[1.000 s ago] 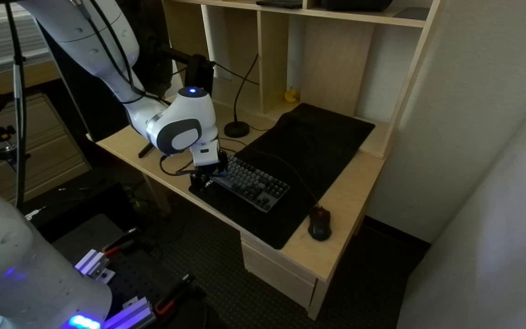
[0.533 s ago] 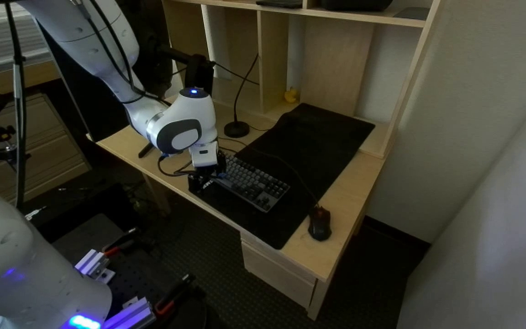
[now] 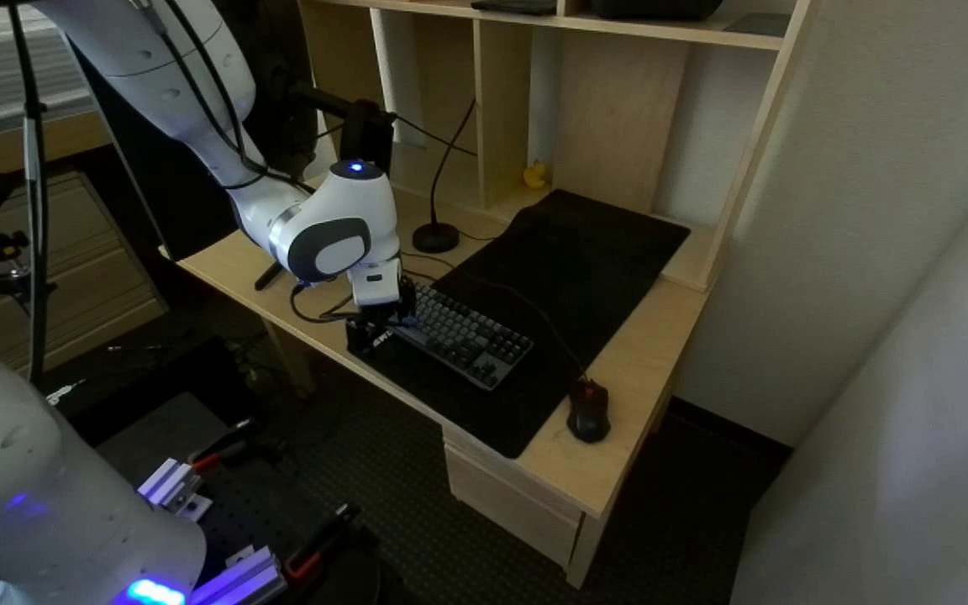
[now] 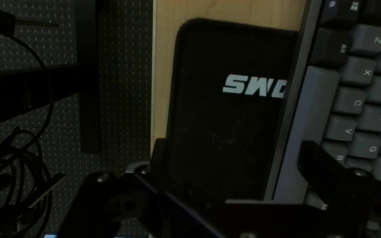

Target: Press on the keyboard then slightly move the mouse to the right

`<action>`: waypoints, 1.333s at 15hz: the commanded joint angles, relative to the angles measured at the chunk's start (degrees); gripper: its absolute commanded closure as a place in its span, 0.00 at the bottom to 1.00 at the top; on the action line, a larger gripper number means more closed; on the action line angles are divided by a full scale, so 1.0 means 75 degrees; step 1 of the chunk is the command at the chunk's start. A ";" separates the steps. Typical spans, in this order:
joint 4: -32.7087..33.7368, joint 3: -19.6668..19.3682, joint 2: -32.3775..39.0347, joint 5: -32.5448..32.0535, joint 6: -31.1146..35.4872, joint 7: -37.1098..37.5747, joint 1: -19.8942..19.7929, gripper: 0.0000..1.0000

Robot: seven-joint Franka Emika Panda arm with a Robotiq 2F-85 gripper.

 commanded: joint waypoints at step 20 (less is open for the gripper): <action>0.0011 -0.0083 0.0003 -0.0188 0.0175 0.0117 0.0064 0.00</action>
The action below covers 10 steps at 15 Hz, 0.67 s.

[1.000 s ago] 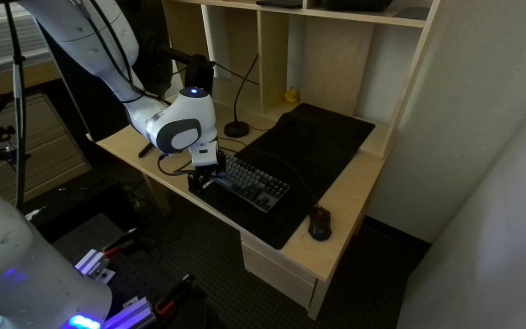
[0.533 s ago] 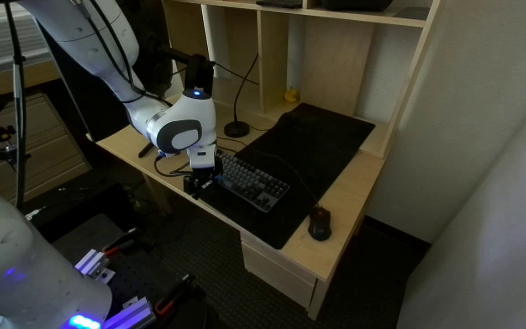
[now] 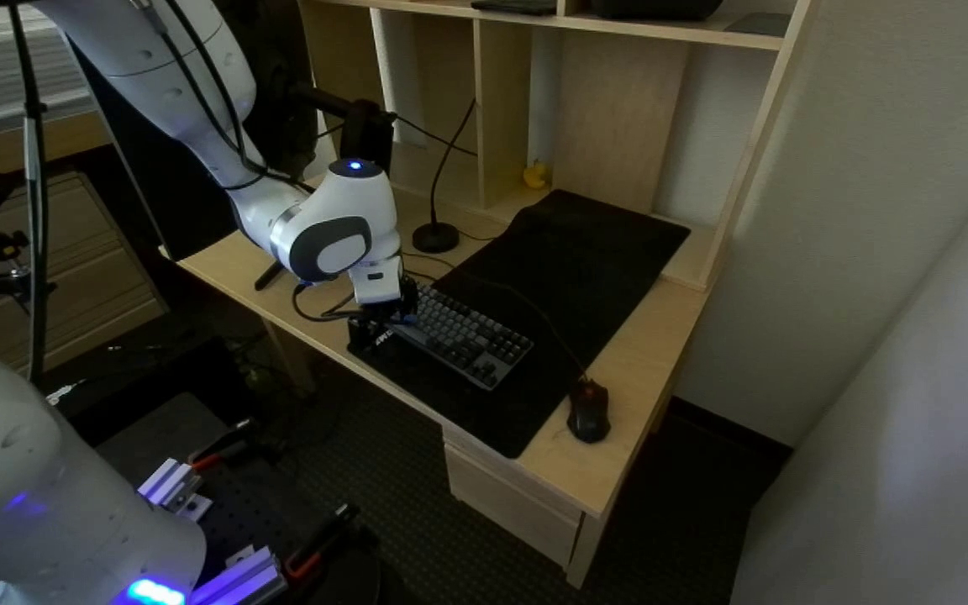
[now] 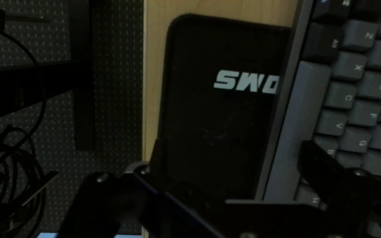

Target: Press on the keyboard then slightly move the mouse to the right

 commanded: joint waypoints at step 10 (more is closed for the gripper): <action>0.0030 0.0244 -0.0007 0.0590 0.0111 -0.0091 -0.0126 0.00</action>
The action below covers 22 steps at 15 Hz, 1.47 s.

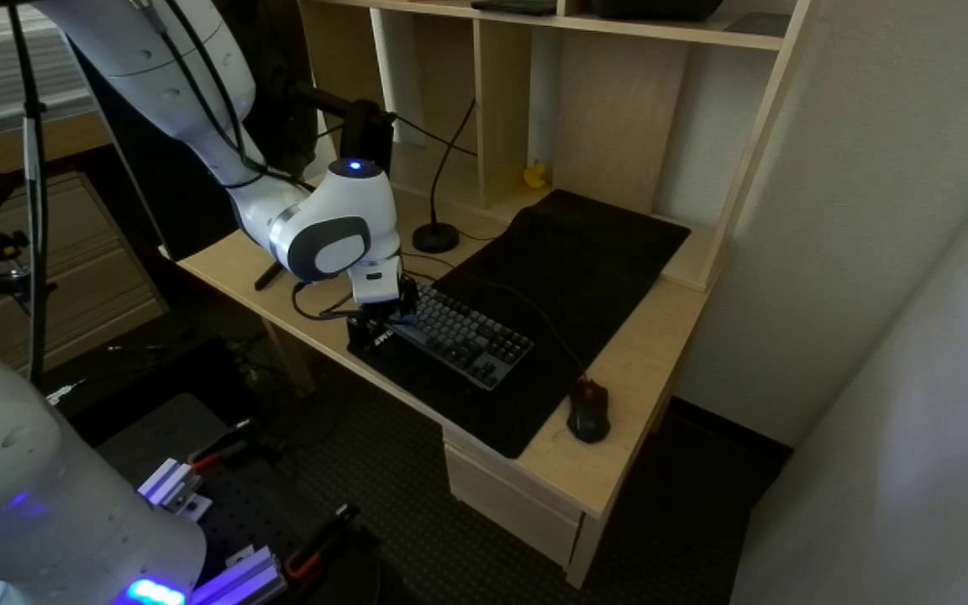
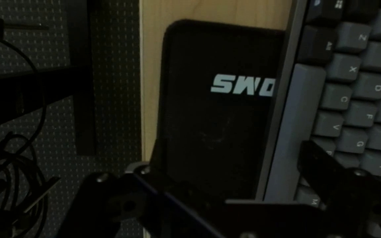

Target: Press on the keyboard then slightly move the mouse to the right

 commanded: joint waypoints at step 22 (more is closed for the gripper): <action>0.0032 0.0231 -0.0007 0.0542 -0.0079 0.0006 -0.0053 0.00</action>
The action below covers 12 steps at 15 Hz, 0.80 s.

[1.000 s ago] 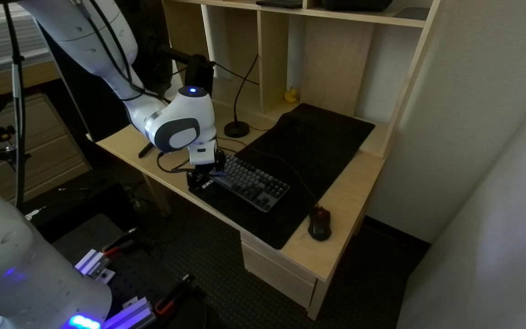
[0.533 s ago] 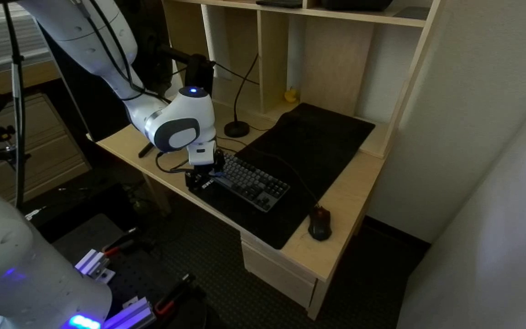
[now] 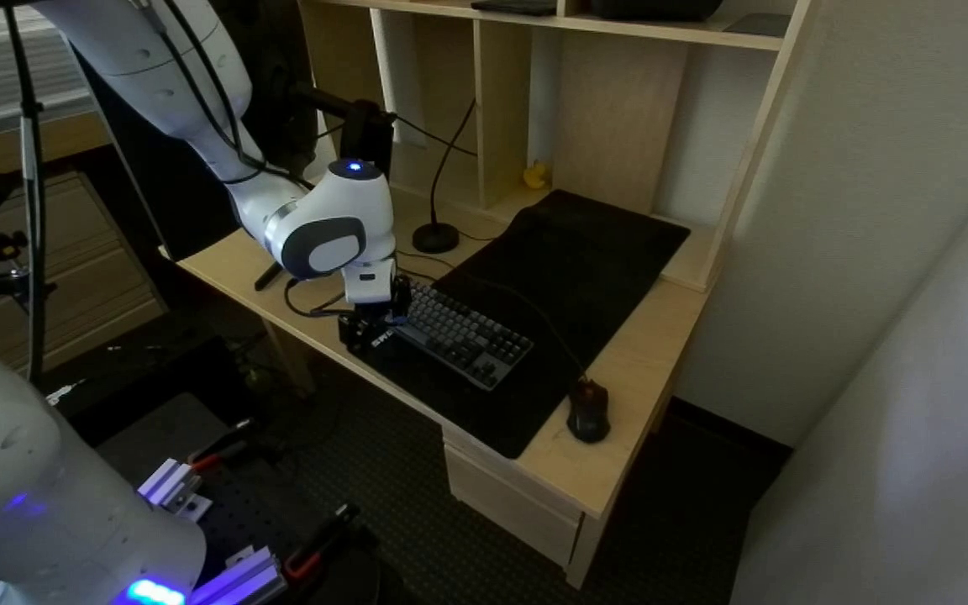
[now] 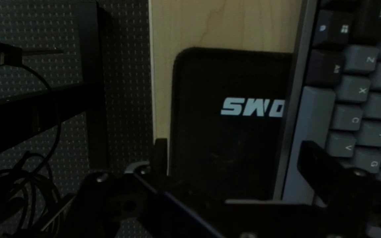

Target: Press on the keyboard then slightly move the mouse to the right

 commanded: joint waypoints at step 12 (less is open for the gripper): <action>0.0039 -0.0007 -0.0008 -0.0013 0.0052 0.0012 0.0002 0.00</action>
